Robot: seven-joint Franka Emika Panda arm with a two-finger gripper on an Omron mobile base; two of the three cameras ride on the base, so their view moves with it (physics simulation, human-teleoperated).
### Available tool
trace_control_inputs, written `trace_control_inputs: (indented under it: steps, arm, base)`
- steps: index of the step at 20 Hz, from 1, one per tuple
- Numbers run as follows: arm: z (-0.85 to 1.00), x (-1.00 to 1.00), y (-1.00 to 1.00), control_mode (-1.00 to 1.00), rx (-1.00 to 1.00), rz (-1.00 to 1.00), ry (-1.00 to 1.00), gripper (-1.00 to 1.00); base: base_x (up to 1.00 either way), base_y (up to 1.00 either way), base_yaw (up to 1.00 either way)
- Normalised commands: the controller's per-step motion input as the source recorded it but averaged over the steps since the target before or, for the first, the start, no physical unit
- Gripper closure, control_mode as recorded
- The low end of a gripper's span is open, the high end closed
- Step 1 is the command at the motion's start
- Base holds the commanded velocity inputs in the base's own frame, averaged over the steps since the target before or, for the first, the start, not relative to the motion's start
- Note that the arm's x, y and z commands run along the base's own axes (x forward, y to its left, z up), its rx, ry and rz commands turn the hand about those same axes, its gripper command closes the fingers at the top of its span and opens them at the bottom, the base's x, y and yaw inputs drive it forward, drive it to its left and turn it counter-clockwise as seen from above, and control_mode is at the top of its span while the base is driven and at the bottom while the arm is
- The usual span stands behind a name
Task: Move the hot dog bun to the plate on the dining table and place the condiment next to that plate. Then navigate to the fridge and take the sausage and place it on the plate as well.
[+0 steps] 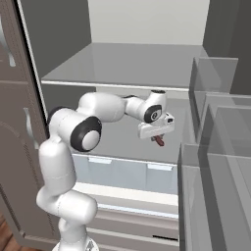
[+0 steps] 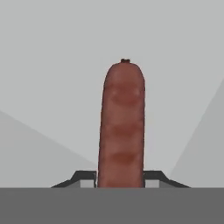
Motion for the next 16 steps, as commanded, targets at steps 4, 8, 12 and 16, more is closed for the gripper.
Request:
trace_control_inputs:
  steps: [4,8,12,16]
  arm:
    - [-0.46,-1.00,0.01,-1.00,0.00,-0.01,0.00,1.00]
    - [-0.40,-1.00,0.09,-1.00,0.00,-0.01,0.00,1.00]
    - [-0.06,-1.00,0.21,-1.00,0.01,-0.01,0.00,1.00]
    - [0.00,-1.00,0.25,-1.00,0.00,0.00,0.00,1.00]
  base:
    - [0.00,0.00,0.00]
    - [0.00,0.00,0.00]
    - [0.00,0.00,0.00]
    - [0.00,0.00,0.00]
